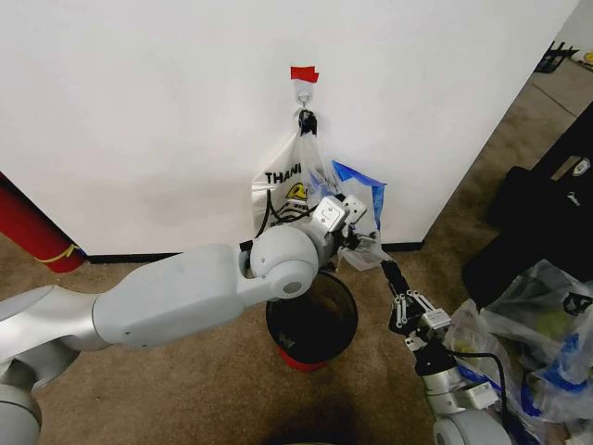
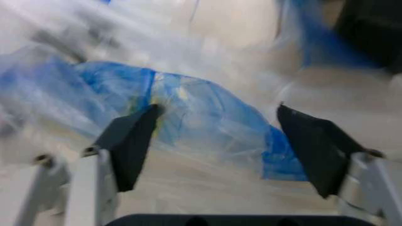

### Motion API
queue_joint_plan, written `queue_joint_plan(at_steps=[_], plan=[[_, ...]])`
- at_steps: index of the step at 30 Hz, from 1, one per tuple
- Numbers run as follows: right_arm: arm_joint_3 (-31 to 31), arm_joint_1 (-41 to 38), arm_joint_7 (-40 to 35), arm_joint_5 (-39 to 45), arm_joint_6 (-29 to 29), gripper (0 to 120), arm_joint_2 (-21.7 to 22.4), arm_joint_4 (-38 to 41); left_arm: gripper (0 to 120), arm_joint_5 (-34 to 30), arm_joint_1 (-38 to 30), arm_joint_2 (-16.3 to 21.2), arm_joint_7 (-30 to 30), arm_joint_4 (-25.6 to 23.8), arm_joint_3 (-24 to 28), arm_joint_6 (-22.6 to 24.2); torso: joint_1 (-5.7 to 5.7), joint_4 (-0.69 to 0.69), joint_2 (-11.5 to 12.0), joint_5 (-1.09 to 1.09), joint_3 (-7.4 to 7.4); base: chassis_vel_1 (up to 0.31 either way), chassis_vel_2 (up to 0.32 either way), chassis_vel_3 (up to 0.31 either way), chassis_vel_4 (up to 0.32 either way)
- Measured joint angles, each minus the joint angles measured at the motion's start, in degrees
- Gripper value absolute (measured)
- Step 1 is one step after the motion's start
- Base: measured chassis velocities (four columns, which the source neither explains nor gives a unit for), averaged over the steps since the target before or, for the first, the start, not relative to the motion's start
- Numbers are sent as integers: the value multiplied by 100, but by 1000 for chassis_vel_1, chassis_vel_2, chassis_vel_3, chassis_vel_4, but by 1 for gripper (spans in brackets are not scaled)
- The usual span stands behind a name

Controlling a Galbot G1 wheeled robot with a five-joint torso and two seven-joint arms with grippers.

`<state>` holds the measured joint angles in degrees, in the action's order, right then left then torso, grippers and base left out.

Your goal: Pick up the garbage bag from the wall and place it over the trash bin.

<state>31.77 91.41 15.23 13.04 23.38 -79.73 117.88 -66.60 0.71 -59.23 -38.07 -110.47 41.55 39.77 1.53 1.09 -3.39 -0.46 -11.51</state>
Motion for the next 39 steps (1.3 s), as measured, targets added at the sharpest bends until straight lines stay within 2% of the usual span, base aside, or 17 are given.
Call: queue_joint_plan(at_steps=[1,2,5,7,9,11,13,17,18,21,25,28,29,34,37,39], plan=[[2,-1,0,14,-12,0,7,3,67,5,12,8,-53,30,0,82,0,1,0,0,0,0,0,0,0],[2,-1,0,14,-12,0,7,3,67,5,12,8,-53,30,0,82,0,1,0,0,0,0,0,0,0],[2,-19,0,33,-43,0,21,7,55,-3,10,120,-66,19,16,166,0,1,0,0,0,0,0,0,0],[2,-30,0,41,-50,0,23,6,53,-34,7,147,-66,12,31,168,0,-1,0,0,0,0,0,0,0],[2,-48,0,46,-56,0,33,6,42,-110,-21,94,-83,76,55,169,0,0,0,0,0,0,0,0,0],[2,-52,0,46,-57,0,36,4,39,-176,-37,50,-119,108,60,180,0,2,0,0,0,0,0,0,0],[4,-53,0,51,-64,0,36,5,27,-357,-76,5,-215,133,71,231,0,3,0,1,0,0,0,0,0],[30,-44,-2,81,-78,0,47,34,18,-557,-136,48,-305,121,112,249,0,1,0,0,0,0,0,0,0],[43,-45,-3,95,-81,0,58,40,11,-600,-152,63,-325,115,128,251,0,0,0,0,0,0,0,0,0],[62,-56,-5,136,-89,0,73,55,0,-707,-179,91,-379,100,131,251,0,1,0,1,0,0,0,0,0],[62,-59,-11,158,-92,0,71,83,0,-726,-148,145,-391,48,1,217,0,2,0,0,0,0,0,0,0],[63,-47,-45,202,-97,0,58,94,0,-722,60,306,-341,-186,-392,-181,0,3,0,0,0,0,0,0,0],[63,-47,-45,202,-97,0,58,94,0,-722,60,306,-341,-186,-392,-181,0,3,0,0,0,0,0,0,0],[43,-7,-119,316,-164,0,41,191,0,-682,724,735,-219,-817,-1247,-999,0,0,0,0,1,0,0,0,0],[16,46,-119,314,-184,0,49,247,0,-608,1196,996,-148,-1250,-1622,-1304,-1,0,0,-2,1,0,0,0,0],[10,66,-113,305,-198,0,51,263,0,-542,1335,1061,-107,-1357,-1697,-1375,-1,0,0,0,1,0,0,0,0]])
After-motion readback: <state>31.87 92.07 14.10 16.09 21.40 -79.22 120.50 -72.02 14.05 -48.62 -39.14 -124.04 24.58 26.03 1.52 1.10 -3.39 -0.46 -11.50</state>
